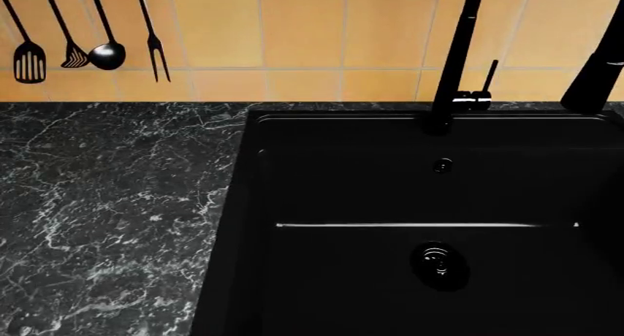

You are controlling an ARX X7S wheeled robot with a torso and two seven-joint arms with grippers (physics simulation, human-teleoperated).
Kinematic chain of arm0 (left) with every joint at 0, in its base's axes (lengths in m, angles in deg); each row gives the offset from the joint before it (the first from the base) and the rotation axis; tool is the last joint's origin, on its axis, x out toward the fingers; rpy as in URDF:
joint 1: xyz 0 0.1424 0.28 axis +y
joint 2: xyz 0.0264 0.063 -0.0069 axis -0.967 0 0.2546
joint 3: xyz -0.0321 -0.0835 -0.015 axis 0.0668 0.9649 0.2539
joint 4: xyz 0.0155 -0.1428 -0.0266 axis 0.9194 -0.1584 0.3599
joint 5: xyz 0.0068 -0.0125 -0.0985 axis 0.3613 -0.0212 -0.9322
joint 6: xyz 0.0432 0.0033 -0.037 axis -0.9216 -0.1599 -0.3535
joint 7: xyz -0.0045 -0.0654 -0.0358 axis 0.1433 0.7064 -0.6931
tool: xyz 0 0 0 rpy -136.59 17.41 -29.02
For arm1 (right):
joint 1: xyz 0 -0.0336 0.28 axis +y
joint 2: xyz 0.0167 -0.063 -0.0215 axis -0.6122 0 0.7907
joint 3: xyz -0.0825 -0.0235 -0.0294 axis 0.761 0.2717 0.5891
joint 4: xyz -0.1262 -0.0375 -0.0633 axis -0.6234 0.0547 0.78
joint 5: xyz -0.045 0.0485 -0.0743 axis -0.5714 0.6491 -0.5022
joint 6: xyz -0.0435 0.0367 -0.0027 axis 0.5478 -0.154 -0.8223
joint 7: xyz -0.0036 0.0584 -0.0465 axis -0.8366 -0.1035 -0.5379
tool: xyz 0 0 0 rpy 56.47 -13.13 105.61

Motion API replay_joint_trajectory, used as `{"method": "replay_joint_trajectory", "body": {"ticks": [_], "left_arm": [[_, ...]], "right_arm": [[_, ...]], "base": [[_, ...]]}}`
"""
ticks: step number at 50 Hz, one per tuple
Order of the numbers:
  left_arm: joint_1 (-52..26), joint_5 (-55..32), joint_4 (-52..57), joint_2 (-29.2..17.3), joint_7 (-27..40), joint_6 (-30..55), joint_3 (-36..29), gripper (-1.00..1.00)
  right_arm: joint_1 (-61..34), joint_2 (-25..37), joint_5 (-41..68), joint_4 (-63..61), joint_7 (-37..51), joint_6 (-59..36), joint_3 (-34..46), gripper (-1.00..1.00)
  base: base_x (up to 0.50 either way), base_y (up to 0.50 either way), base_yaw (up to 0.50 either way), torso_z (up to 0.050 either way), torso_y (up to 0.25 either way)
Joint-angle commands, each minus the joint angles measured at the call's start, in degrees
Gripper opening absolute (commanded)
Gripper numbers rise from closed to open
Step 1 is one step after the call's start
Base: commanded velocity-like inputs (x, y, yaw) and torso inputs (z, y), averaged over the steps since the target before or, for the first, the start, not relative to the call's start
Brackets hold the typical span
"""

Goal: Pick the kettle from the counter and place it on the tray. Then pick the mug from the cabinet and place it on the tray. Then close the cabinet doors.

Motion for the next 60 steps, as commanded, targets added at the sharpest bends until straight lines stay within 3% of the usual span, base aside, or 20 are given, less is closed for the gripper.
{"method": "replay_joint_trajectory", "body": {"ticks": [1,16,46,60], "left_arm": [[-15.57,2.33,-8.09,6.75,-0.75,2.49,-9.4,1.0],[-17.87,3.47,-13.17,17.62,-1.84,1.77,-15.1,1.0],[-12.3,4.15,-12.84,25.33,-2.78,0.44,-20.06,1.0],[-16.84,-1.12,-16.97,31.95,-1.97,-0.79,-18.37,1.0]], "right_arm": [[2.29,0.98,-0.87,-0.64,-0.86,0.8,-0.76,1.0],[6.68,2.99,-2.86,-1.28,-2.98,2.27,-2.97,1.0],[12.27,5.46,-4.64,-1.99,-5.14,4.1,-6.8,1.0],[13.7,6.08,-3.53,-1.57,-5.98,4.95,-8.31,1.0]], "base": [[0.0,0.0,0.0,0.0,0.0],[0.0,0.0,0.0,0.001,0.0],[0.0,0.0,0.0,0.001,0.0],[0.0,0.0,0.0,0.0,0.0]]}}
